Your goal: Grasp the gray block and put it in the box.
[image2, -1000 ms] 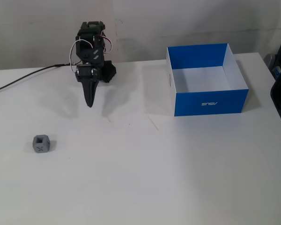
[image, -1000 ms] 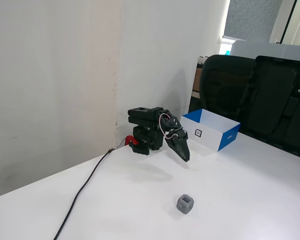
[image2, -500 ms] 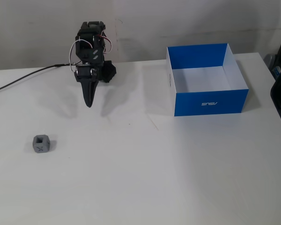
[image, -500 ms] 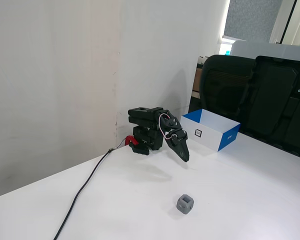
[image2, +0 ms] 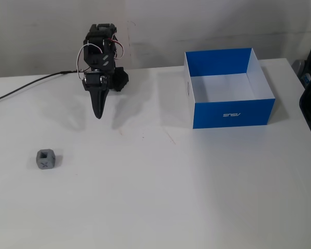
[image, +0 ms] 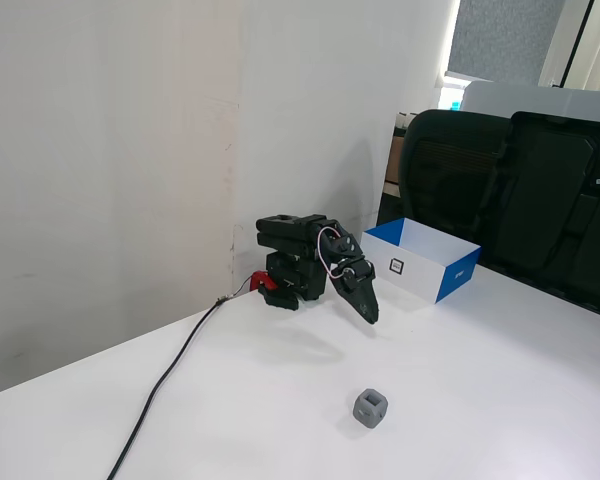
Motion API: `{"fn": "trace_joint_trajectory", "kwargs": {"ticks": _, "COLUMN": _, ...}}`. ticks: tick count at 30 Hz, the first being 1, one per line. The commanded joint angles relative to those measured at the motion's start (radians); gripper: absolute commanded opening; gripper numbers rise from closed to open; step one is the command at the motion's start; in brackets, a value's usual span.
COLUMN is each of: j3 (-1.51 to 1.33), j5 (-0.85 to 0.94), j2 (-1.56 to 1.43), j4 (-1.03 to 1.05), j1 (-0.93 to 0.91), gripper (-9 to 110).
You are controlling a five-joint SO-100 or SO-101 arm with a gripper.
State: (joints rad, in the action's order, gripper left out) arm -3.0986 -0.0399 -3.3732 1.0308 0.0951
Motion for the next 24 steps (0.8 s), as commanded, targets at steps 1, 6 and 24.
{"fn": "trace_joint_trajectory", "kwargs": {"ticks": 1, "j3": -0.06, "j5": 0.003, "j2": -0.021, "j4": -0.006, "j1": -0.008, "gripper": 0}}
{"fn": "trace_joint_trajectory", "kwargs": {"ticks": 6, "j3": -0.06, "j5": 0.003, "j2": -0.021, "j4": -0.006, "j1": -0.006, "gripper": 0}}
{"fn": "trace_joint_trajectory", "kwargs": {"ticks": 24, "j3": -0.041, "j5": 0.0, "j2": -0.021, "j4": 0.011, "j1": -0.055, "gripper": 0}}
